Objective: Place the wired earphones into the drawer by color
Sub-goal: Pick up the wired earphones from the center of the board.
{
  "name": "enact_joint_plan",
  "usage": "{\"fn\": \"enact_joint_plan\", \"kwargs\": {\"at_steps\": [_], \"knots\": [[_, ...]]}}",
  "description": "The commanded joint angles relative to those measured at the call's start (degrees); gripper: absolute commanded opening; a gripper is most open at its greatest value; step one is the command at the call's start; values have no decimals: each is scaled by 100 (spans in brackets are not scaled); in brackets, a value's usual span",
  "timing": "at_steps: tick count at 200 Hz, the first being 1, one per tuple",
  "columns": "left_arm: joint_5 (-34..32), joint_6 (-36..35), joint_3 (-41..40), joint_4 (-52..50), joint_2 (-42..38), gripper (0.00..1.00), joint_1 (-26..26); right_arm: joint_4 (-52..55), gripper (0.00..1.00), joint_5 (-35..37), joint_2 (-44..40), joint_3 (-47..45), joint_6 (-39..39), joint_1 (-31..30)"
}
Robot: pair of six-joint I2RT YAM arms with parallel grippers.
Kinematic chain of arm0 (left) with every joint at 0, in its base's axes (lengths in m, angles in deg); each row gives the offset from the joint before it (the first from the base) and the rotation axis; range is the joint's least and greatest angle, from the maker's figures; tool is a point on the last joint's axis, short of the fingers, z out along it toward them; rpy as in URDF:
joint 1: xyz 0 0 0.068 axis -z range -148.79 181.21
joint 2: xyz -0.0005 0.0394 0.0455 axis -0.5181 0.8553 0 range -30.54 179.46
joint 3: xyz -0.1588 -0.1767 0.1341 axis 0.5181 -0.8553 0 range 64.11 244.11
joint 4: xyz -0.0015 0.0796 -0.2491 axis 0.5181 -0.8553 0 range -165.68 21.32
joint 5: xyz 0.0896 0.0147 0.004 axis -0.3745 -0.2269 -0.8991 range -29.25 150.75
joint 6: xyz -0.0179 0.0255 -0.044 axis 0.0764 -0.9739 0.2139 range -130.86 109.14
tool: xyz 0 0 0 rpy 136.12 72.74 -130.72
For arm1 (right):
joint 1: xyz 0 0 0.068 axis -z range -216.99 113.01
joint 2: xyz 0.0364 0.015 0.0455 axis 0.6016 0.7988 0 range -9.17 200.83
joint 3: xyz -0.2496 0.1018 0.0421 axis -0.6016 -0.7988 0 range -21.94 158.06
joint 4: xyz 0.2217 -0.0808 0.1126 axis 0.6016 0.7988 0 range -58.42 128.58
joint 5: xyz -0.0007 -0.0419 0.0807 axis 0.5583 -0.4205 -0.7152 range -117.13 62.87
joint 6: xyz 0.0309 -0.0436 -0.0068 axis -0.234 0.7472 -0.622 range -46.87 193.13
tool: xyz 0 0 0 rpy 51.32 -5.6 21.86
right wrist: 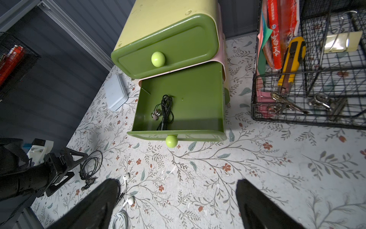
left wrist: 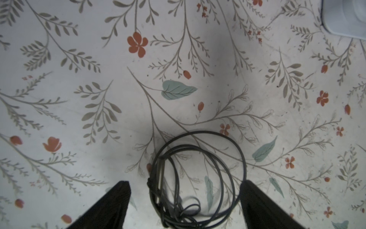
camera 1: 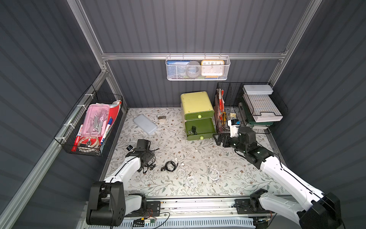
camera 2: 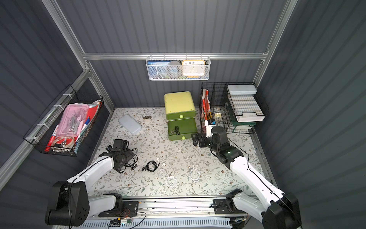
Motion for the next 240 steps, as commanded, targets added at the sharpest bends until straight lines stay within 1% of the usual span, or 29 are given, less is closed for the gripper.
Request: {"fn": "enact_joint_plan", "kwargs": {"at_steps": [1, 17, 30, 42, 57, 72, 86, 100, 124, 139, 227, 240], "knots": [[77, -31, -65, 28, 120, 86, -25, -71, 98, 72, -80, -47, -12, 9], [62, -18, -73, -8, 224, 85, -25, -76, 98, 75, -74, -52, -12, 11], [84, -11, -52, -38, 291, 80, -25, -76, 98, 74, -79, -49, -12, 8], [63, 6, -14, -114, 327, 79, -25, -77, 98, 76, -81, -50, -12, 13], [-26, 77, 32, -224, 353, 74, -25, -62, 98, 93, -90, -48, -4, 9], [-141, 150, 106, -382, 382, 72, -25, -53, 98, 102, -106, -51, 3, 9], [-241, 207, 162, -524, 453, 67, -25, -54, 98, 98, -112, -54, 5, 9], [-238, 206, 199, -541, 523, 66, -25, -46, 98, 110, -120, -47, 6, 8], [-237, 189, 243, -557, 613, 59, -25, -45, 98, 107, -125, -53, 10, 8], [-237, 171, 269, -561, 665, 52, -25, -45, 98, 120, -125, -46, 5, 8], [-395, 144, 348, -526, 839, 31, -25, -34, 98, 155, -150, -53, 15, 8], [-404, 136, 349, -526, 854, 27, -25, -32, 98, 155, -151, -54, 17, 8]]}}
